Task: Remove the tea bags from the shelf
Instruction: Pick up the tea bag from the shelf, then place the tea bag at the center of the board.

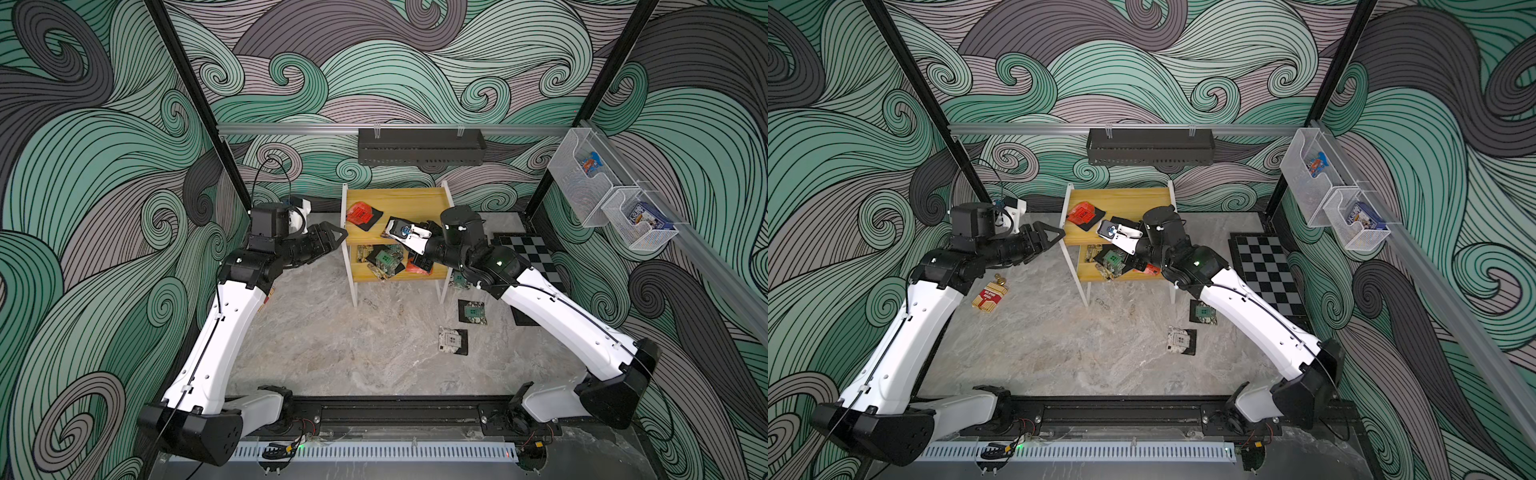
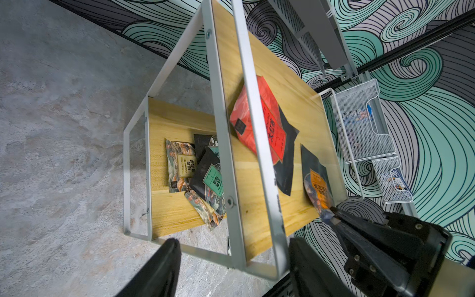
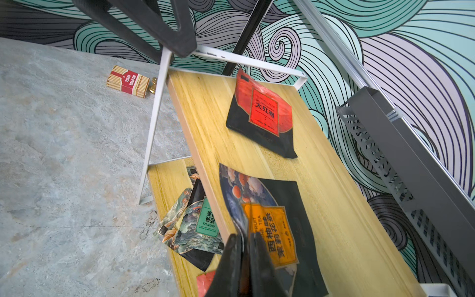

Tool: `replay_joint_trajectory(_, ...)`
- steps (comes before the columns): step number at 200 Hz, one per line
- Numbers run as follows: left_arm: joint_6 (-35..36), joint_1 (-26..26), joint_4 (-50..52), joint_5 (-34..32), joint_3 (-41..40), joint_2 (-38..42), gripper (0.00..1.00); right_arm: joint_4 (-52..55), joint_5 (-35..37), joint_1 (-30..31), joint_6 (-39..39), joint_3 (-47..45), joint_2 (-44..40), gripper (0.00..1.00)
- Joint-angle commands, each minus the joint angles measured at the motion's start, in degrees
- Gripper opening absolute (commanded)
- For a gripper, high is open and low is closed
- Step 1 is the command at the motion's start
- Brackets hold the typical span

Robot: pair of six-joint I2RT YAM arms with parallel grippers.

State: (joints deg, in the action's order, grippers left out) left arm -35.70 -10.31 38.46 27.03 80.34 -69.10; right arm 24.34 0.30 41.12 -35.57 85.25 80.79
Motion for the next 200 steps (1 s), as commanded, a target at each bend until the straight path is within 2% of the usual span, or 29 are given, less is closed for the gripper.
replay_joint_trajectory(1, -0.4, -0.2, 0.0, -0.5, -0.4, 1.2, 0.69, 1.8, 1.0, 0.2, 0.4, -0.9, -2.5, 0.07)
replay_joint_trajectory(94, -0.2, -0.7, 0.6, -0.3, -1.5, 2.6, 0.69, 1.9, 3.3, 4.7, 0.0, -4.0, -12.1, 0.06)
replay_joint_trajectory(200, 1.7, -1.0, 3.0, -3.1, -10.8, 7.3, 0.69, 2.2, 5.8, 11.6, 3.5, -19.6, -25.0, 0.06)
